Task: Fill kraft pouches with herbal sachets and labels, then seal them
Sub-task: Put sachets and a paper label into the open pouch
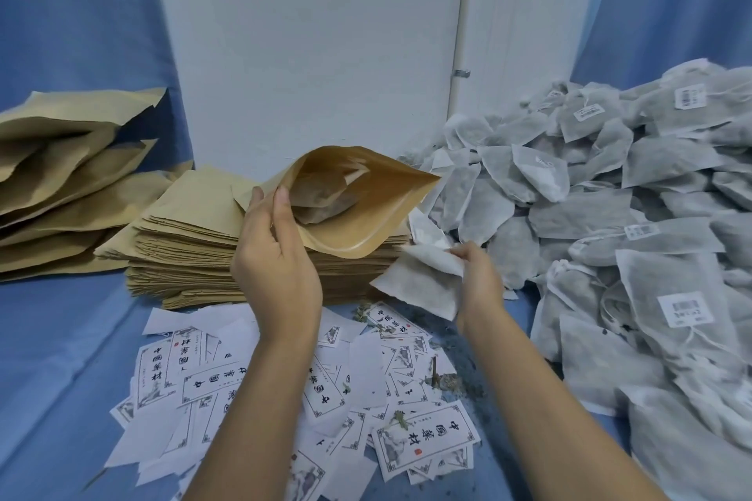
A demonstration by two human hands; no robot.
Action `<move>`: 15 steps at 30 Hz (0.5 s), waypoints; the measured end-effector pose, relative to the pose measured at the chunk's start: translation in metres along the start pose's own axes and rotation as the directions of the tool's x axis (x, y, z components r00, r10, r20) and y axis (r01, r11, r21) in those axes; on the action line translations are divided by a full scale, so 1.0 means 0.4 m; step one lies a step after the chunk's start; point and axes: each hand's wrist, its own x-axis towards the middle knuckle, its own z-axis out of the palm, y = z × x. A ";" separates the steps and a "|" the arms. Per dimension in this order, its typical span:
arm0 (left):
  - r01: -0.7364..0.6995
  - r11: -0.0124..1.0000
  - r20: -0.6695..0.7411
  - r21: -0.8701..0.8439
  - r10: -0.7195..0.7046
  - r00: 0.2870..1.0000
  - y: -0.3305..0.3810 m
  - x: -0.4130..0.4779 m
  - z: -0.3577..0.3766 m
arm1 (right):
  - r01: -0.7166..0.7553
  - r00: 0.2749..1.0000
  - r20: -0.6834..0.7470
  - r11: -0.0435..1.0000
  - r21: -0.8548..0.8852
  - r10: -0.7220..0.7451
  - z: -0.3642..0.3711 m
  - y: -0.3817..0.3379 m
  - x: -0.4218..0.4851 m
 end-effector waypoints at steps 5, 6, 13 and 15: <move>-0.004 1.000 -0.003 0.009 0.004 1.000 0.000 -0.001 0.003 | -0.101 0.945 0.270 0.950 -0.295 0.184 -0.041 -0.031 0.012; -0.003 1.000 -0.002 0.010 0.003 1.000 0.000 -0.001 0.003 | -0.121 0.917 0.334 0.948 -0.293 0.220 -0.053 -0.036 0.017; -0.011 1.000 -0.010 -0.011 0.011 1.000 -0.001 -0.002 0.004 | -0.059 0.880 0.447 0.971 -0.230 0.159 -0.090 -0.071 0.037; -0.028 1.000 -0.013 -0.001 0.028 1.000 -0.003 -0.001 0.004 | -0.014 0.835 0.534 0.976 -0.217 0.131 -0.100 -0.084 0.037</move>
